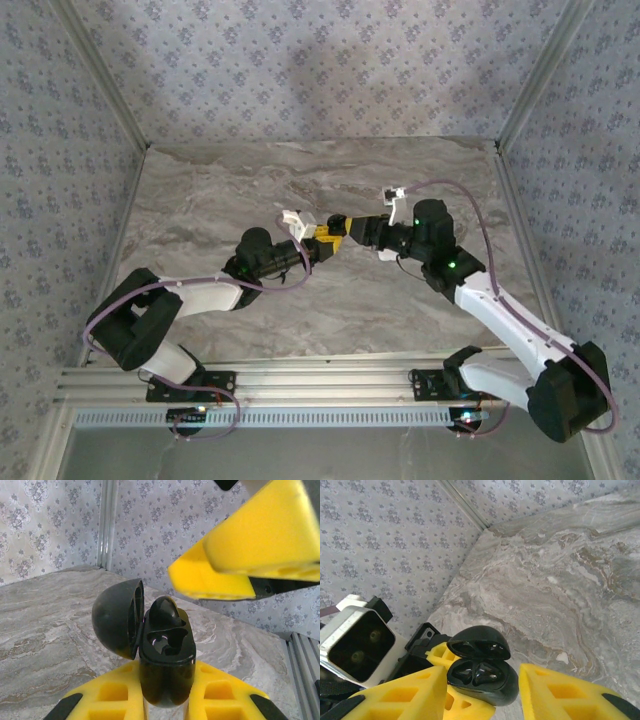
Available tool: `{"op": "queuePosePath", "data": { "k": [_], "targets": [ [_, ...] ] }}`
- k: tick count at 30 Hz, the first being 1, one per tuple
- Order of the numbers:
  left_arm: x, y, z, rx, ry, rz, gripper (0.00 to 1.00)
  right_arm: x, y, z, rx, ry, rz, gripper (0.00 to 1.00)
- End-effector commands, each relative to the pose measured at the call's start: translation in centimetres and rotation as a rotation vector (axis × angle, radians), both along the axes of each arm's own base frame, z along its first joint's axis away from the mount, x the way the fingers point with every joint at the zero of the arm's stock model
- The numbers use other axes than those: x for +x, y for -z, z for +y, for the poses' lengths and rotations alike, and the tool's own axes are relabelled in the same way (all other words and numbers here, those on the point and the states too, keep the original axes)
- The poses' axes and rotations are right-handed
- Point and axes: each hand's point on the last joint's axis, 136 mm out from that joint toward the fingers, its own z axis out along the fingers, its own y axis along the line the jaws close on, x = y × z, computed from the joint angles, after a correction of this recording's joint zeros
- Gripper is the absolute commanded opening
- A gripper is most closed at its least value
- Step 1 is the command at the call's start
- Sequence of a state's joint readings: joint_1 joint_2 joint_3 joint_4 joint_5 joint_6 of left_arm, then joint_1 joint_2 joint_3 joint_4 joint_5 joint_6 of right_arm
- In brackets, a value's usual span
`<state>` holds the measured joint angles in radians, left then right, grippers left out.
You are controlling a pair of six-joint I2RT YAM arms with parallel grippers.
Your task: Insert wireless bluetooth earbuds into charging case
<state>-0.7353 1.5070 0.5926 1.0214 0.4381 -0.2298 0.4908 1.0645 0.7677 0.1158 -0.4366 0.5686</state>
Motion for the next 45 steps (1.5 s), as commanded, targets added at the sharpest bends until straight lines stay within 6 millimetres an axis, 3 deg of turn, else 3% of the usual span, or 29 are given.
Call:
{"op": "queuePosePath", "data": {
  "k": [1,14,22,28,35,45],
  "targets": [
    [-0.7,-2.8,-0.2,-0.054,0.025,-0.058,0.12,-0.4,-2.6,-0.5,0.025,-0.009,-0.046,0.44],
    [-0.1,-1.6,0.5,0.005,-0.02,-0.034,0.12,-0.7,-0.1,-1.1,-0.126,0.007,0.088,0.43],
    [1.2,-0.4,3.1,0.06,-0.095,0.022,0.12,-0.8,1.8,-0.7,-0.26,0.029,0.178,0.43],
    [3.0,0.8,6.9,0.115,-0.228,0.105,0.11,-0.6,3.4,0.8,-0.354,0.051,0.272,0.43],
    [4.9,2.4,13.0,0.1,-0.434,0.25,0.12,-0.2,5.3,4.2,-0.455,0.048,0.365,0.42],
    [5.7,5.0,20.9,0.105,-0.697,0.41,0.14,-0.4,11.9,9.6,-0.606,0.005,0.581,0.42]
  ]
}}
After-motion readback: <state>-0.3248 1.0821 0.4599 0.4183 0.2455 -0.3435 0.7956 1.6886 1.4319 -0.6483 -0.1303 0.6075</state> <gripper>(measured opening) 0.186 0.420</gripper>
